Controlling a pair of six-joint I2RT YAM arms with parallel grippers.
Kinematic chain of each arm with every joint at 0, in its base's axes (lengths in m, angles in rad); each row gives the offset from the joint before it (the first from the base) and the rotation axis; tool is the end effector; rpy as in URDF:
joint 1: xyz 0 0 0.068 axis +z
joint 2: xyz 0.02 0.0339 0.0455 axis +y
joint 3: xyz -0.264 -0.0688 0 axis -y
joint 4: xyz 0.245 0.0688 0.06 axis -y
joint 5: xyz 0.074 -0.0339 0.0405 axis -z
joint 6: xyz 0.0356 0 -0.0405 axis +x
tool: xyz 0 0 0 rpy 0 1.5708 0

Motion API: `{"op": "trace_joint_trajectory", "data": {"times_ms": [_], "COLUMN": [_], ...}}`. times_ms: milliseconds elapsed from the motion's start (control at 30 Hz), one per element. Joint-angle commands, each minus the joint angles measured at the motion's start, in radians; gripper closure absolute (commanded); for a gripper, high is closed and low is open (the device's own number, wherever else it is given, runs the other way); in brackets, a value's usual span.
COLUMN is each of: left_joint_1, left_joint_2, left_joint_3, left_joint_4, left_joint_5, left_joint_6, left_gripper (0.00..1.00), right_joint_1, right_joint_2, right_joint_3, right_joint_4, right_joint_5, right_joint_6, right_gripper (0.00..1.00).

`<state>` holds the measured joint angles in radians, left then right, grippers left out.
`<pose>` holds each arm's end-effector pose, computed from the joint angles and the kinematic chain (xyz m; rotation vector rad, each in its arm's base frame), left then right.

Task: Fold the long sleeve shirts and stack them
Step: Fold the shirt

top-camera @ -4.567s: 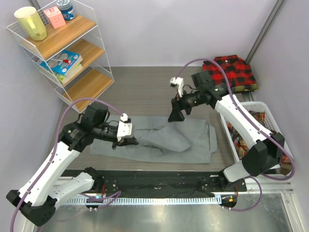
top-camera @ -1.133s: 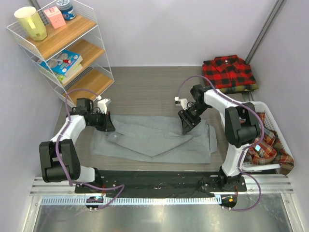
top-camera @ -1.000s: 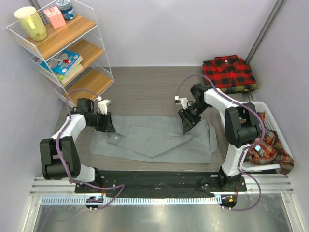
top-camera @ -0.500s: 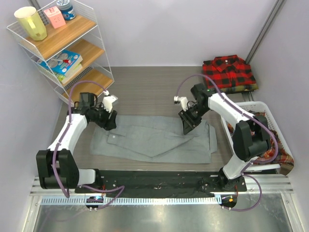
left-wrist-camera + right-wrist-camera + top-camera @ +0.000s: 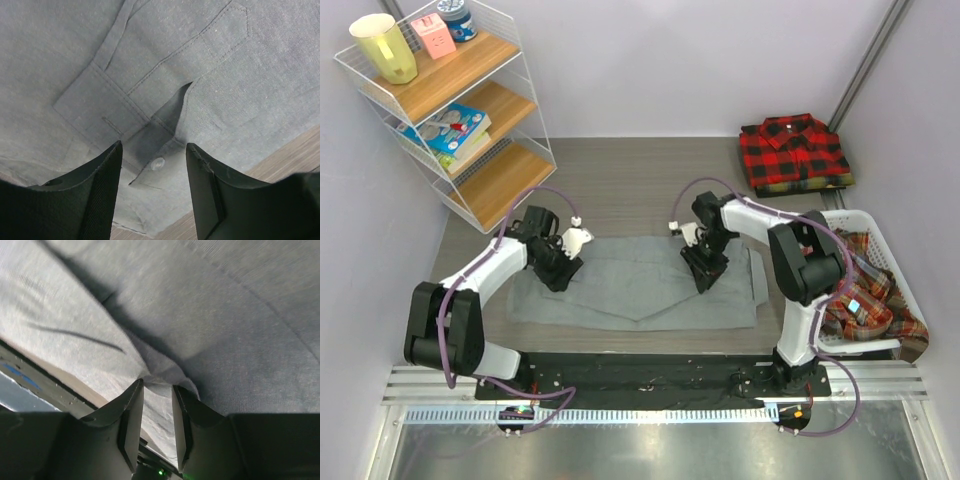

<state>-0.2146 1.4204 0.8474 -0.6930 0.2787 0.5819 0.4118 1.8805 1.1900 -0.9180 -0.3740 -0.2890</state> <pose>0.2435 -0.0631 0.1889 1.1320 2.5362 -0.3050 0.2913 0.1414 0.1481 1.0296 -2.8485 -0.5685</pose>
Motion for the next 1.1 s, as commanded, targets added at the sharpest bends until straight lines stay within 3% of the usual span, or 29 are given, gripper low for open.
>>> {"op": "trace_joint_trajectory", "data": {"times_ms": [0, 167, 267, 300, 467, 633, 800, 900, 1067], "left_joint_1": [0.017, 0.057, 0.057, 0.057, 0.046, -0.028, -0.098, -0.187, -0.541], "left_joint_2": [-0.018, -0.006, 0.021, 0.031, 0.124, 0.241, 0.337, 0.333, 0.4], "left_joint_3": [0.015, 0.073, 0.126, 0.14, 0.206, 0.225, 0.203, 0.19, 0.278], "left_joint_4": [0.062, 0.062, 0.066, 0.066, 0.067, 0.085, 0.063, -0.005, -0.091], "left_joint_5": [-0.052, -0.007, -0.004, -0.01, -0.025, -0.159, -0.299, -0.251, -0.174], "left_joint_6": [-0.027, -0.056, -0.062, -0.059, -0.007, 0.035, 0.052, -0.009, -0.229], "left_gripper": [0.45, 0.42, 0.41, 0.41, 0.43, 0.48, 0.51, 0.47, 0.44], "right_joint_1": [0.008, 0.044, 0.044, 0.039, 0.033, 0.012, -0.045, -0.099, -0.2], "right_joint_2": [0.199, 0.47, 0.503, 0.484, 0.287, 0.132, 0.088, 0.086, 0.161], "right_joint_3": [0.215, 0.76, 1.061, 1.089, 0.924, 0.752, 0.703, 0.697, 0.778], "right_joint_4": [0.177, 0.203, 0.191, 0.189, 0.263, 0.278, 0.213, 0.171, 0.087], "right_joint_5": [0.251, 0.455, 0.491, 0.48, 0.42, 0.333, 0.224, 0.172, 0.106], "right_joint_6": [-0.068, -0.203, -0.191, -0.191, -0.2, -0.153, -0.079, -0.062, -0.058], "right_gripper": [0.64, 0.62, 0.58, 0.55, 0.43, 0.42, 0.42, 0.42, 0.42]}}
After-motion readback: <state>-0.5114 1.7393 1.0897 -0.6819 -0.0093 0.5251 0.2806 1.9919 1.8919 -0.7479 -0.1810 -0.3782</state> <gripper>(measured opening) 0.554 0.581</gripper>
